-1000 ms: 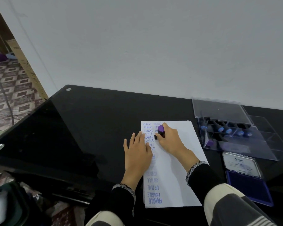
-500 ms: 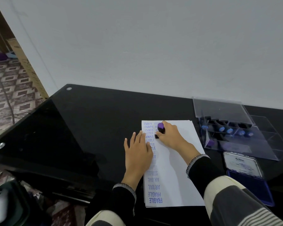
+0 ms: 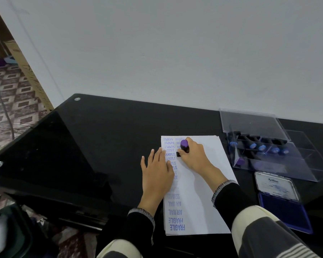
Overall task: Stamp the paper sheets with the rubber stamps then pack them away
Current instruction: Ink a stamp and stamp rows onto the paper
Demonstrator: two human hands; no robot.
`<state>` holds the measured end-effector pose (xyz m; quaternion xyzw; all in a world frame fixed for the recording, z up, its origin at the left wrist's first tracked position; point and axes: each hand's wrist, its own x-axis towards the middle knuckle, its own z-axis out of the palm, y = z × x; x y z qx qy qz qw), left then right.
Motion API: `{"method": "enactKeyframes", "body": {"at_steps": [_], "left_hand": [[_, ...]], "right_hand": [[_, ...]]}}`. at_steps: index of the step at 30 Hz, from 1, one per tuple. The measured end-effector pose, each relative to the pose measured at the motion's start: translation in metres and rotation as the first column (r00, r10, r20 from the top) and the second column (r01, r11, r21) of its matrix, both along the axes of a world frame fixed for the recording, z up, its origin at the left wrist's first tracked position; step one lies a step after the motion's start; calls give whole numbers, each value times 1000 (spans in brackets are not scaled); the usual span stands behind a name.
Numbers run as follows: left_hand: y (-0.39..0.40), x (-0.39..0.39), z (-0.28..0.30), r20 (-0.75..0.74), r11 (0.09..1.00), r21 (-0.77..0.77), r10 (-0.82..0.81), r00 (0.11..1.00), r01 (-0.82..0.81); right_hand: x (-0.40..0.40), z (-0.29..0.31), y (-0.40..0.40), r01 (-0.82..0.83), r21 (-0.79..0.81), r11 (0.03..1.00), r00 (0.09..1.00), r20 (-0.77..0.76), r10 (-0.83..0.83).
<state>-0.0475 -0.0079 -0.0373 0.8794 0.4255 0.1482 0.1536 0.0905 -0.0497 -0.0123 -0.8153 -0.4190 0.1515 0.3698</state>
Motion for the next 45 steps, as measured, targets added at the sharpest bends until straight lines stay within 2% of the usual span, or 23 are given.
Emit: {"method": "enactKeyframes", "body": {"at_steps": [9, 17, 27, 34, 45], "left_hand": [[0, 0, -1, -9, 1000, 11, 0, 1000, 0], [0, 0, -1, -12, 1000, 7, -1, 1000, 1], [0, 0, 0, -16, 1000, 6, -2, 1000, 2], [0, 0, 0, -22, 1000, 6, -3, 1000, 3], [0, -1, -1, -11, 1000, 18, 0, 1000, 0]], "right_hand": [[-3, 2, -1, -14, -9, 1000, 998, 61, 15], [-2, 2, 0, -5, 5, 1000, 1000, 11, 5], [4, 8, 7, -26, -72, 997, 1000, -16, 25], [-4, 0, -1, -2, 28, 1000, 1000, 29, 1], [-4, 0, -1, -2, 32, 999, 1000, 9, 1]]}}
